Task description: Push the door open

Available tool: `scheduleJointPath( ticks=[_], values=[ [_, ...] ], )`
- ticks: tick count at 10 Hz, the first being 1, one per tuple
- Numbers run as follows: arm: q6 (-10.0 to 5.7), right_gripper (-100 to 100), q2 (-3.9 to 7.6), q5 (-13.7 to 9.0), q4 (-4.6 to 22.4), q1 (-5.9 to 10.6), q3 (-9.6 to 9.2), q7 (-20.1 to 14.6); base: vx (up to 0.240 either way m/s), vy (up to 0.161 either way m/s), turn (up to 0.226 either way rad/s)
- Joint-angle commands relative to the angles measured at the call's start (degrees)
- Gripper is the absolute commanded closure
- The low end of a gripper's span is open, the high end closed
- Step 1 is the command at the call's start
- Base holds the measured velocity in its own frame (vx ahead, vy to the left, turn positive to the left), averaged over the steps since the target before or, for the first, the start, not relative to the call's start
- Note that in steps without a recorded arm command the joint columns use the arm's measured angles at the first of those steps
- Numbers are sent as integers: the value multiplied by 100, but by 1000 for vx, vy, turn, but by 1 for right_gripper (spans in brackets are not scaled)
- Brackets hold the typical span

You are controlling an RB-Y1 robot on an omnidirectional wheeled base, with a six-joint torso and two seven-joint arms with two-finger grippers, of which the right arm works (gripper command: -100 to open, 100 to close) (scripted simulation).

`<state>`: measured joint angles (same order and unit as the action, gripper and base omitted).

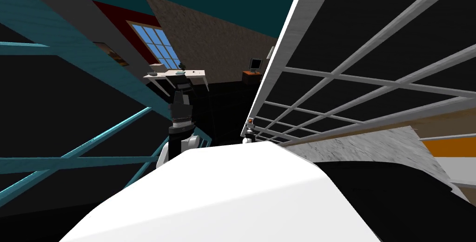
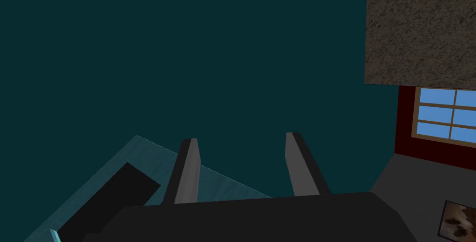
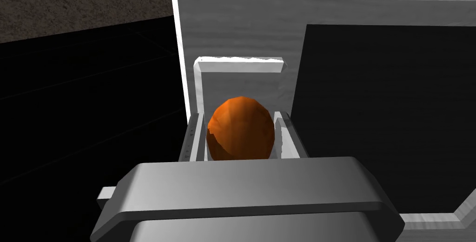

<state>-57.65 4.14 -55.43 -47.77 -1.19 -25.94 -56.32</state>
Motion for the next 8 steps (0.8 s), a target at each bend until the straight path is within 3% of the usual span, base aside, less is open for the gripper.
scheduleJointPath(
  ticks=[1, 3, 4, 8],
  values=[
    [-15, 100, 15, -87, -41, -3, 149, 53, 232, 44, -69],
    [-48, 100, -17, -147, -22, 6, 254, 75, 205, 34, -67],
    [-34, 100, -32, -124, -6, -7, 209, 82, 85, -2, -22],
    [-130, 100, 46, -308, 18, 25, 481, 139, 196, 2, -53]
  ],
)
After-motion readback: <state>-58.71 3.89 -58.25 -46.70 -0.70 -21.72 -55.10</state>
